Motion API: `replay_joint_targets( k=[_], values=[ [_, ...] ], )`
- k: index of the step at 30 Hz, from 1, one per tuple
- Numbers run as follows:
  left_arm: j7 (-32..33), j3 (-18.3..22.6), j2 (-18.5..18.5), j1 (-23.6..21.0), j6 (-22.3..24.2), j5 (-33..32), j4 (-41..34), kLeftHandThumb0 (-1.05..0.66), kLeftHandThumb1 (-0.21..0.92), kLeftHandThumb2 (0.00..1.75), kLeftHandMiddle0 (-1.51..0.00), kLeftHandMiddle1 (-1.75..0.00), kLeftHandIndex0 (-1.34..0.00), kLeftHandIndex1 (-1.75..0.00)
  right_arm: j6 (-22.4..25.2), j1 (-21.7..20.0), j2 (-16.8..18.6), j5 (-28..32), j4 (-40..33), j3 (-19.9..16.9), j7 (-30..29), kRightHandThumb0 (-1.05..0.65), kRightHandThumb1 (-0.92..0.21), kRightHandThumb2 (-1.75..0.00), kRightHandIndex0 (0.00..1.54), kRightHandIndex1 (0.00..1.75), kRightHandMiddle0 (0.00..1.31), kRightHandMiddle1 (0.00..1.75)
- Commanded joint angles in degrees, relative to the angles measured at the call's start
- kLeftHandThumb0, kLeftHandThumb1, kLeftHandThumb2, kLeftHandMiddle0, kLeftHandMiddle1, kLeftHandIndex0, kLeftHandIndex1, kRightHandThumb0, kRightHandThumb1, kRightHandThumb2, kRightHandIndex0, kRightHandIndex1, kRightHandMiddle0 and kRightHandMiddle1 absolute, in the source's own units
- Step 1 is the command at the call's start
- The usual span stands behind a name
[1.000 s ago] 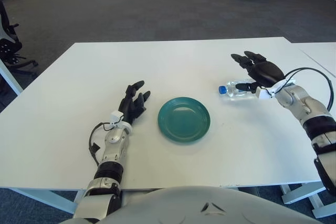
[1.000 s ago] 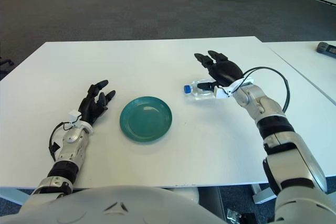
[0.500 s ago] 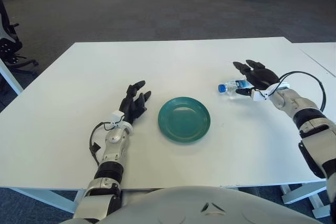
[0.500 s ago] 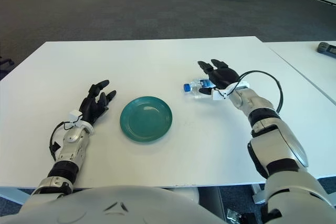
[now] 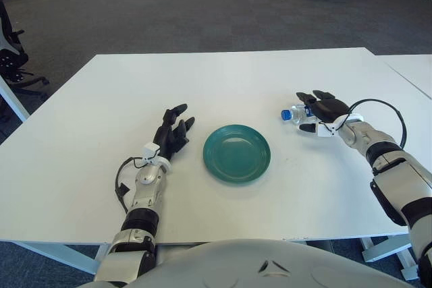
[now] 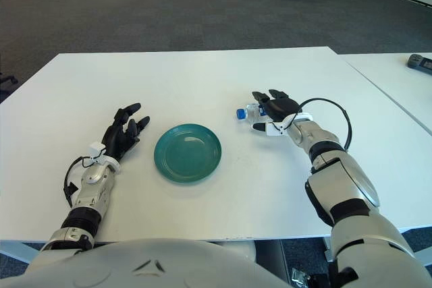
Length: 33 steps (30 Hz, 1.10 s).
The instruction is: Put the bottle into the plate.
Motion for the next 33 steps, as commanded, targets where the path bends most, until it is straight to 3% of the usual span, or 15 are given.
replay_joint_targets(
  k=[1, 15, 27, 33],
  values=[
    [-0.9, 0.1, 0.2, 0.8, -0.1, -0.2, 0.4, -0.83, 0.92, 0.91, -0.61, -0.03, -0.1, -0.97, 0.7, -0.3, 1.0, 0.4, 0.8, 0.6, 1.4, -1.05, -0.92, -0.69, 0.04, 0.01, 0.03, 0.05],
    [-1.6, 0.5, 0.1, 1.1, -0.1, -1.4, -0.2, -0.84, 0.92, 0.95, -0.63, -0.03, -0.09, -0.98, 1.0, 0.7, 1.3, 0.8, 1.2, 1.3, 4.0, -1.05, -0.92, -0.7, 0.05, 0.01, 0.02, 0.08],
    [-2.2, 1.1, -0.2, 1.1, 0.4, -2.5, -0.7, -0.83, 0.92, 0.93, -0.65, -0.04, -0.12, -1.0, 2.3, 1.4, 1.8, -0.4, 1.7, 4.2, 4.3, -1.03, -0.92, -0.68, 0.08, 0.01, 0.0, 0.14],
    [-3.0, 1.4, -0.3, 1.3, 0.1, -3.2, -0.8, -0.82, 0.92, 0.94, -0.68, -0.06, -0.17, -1.04, 2.7, 1.4, 1.5, -1.7, 2.0, 6.5, 4.0, -0.97, -0.92, -0.58, 0.18, 0.02, 0.0, 0.34]
  ],
)
